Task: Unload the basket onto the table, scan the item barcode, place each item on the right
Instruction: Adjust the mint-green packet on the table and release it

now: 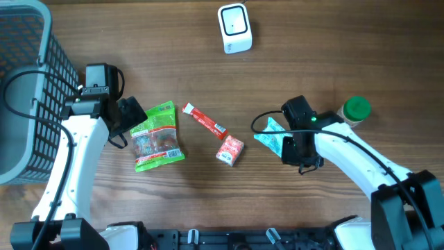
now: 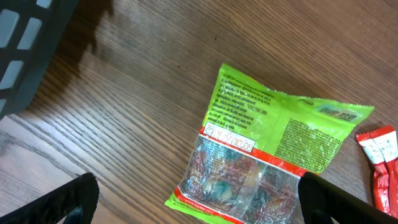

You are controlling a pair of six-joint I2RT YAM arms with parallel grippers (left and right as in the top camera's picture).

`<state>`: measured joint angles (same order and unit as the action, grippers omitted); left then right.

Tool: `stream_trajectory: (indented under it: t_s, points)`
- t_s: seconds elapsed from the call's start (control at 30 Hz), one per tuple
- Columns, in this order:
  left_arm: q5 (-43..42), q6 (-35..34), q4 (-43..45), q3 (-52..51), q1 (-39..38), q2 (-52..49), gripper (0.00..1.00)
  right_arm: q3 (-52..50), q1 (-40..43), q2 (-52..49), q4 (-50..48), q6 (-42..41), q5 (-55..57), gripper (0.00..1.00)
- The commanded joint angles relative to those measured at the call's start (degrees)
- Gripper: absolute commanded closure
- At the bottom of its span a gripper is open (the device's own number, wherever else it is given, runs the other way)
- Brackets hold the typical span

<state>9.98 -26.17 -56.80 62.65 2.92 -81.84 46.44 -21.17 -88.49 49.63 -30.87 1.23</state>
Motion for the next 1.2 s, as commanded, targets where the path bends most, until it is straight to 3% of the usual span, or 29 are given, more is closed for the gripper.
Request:
stream_trajectory:
  t_s: [0.0,0.27,0.47,0.6,0.7,1.0,1.17]
  points:
    - [-0.11,0.46,-0.02,0.81,0.26,0.2,0.0,-3.67,0.13,-0.44,-4.59,-4.22,-1.49,0.96]
    - [-0.11,0.46,-0.02,0.81,0.26,0.2,0.0,-5.7,-0.39,-0.44,-14.88,-4.02,-21.66,0.93]
    - [-0.11,0.46,-0.02,0.81,0.26,0.2,0.0,-2.25,-1.64,0.17,-17.7,1.38,-35.04,0.83]
    - [-0.11,0.46,-0.02,0.79,0.26,0.2,0.0,8.79,-1.4,2.21,-7.89,7.93,-33.38,0.75]
    - [-0.11,0.46,-0.02,0.81,0.26,0.2,0.0,14.91,-0.46,2.25,-2.71,17.03,-25.9,0.44]
    - [-0.11,0.46,-0.02,0.79,0.26,0.2,0.0,14.95,7.63,-1.36,-6.34,22.99,-9.86,0.42]
    - [-0.11,0.46,-0.02,0.81,0.26,0.2,0.0,14.95,8.13,-6.21,-7.28,23.39,-9.55,0.39]
